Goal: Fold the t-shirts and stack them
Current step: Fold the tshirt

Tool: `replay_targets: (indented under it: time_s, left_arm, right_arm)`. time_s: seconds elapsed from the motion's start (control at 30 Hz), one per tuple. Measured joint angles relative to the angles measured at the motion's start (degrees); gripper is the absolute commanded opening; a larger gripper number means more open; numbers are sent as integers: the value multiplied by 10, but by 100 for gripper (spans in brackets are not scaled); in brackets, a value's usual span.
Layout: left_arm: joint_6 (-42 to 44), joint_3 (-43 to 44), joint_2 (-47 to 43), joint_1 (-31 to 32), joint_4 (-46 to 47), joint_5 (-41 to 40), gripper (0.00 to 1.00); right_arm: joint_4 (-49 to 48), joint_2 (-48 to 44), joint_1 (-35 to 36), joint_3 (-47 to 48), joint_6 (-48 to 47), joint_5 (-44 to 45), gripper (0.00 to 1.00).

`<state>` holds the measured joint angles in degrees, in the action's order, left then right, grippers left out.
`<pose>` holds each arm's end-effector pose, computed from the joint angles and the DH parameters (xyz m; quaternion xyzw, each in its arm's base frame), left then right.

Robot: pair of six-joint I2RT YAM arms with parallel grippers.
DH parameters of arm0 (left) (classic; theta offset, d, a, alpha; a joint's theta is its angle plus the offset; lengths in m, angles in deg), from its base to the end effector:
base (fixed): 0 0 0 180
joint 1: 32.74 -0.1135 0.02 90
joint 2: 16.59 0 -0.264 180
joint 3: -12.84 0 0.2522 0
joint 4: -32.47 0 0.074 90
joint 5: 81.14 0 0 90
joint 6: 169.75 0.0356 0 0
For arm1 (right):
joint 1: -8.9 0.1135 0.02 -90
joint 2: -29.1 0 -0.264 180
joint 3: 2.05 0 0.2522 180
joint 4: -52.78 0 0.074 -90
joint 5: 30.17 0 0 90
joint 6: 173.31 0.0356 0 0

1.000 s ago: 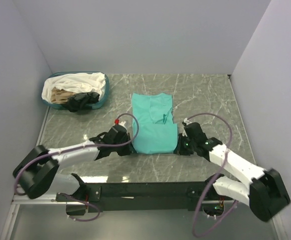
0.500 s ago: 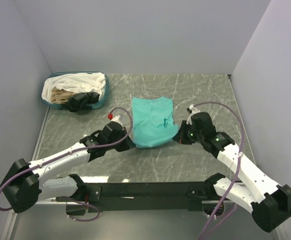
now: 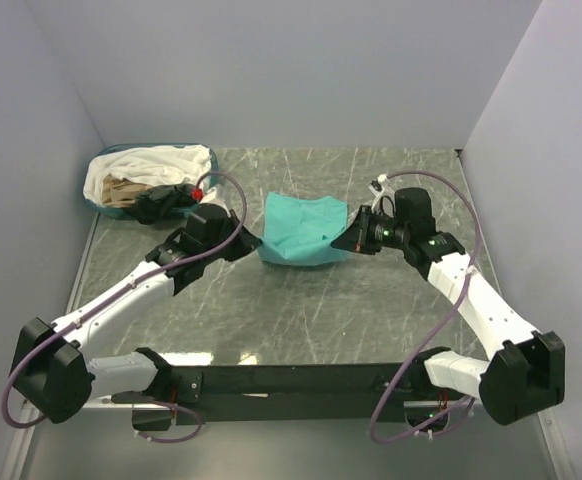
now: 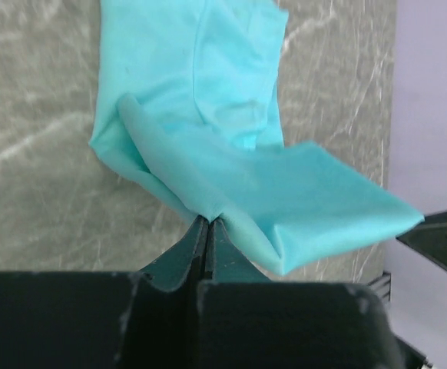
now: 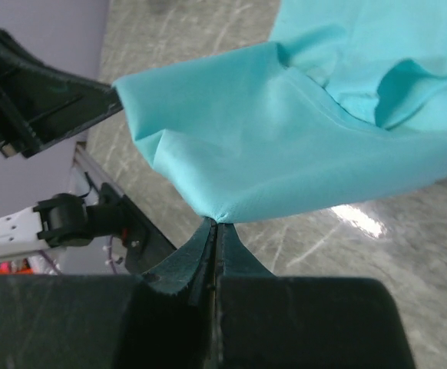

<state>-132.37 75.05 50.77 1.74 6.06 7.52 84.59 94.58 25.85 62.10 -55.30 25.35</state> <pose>0.2172 -0.1482 0.2772 -0.1432 0.8609 -0.3289 0.3608 0.2324 0.0919 0.2913 -0.0595 0.8496 0.4147 0.3205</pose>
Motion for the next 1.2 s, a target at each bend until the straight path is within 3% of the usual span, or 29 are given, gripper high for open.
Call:
replay_targets:
  time_s: [0.27,0.57,1.2]
  left_arm:
    - [20,63,75,-59,21,14,1]
    - [45,150,169,-104,35,31,1]
    - [111,466,523,-146,42,117,1]
  right_arm:
    - [-48,64,-43,37,15,-70,0]
    - [-103,203,-83,82,45,-129,0]
    - [-155,498,-148,275,89,-126,0]
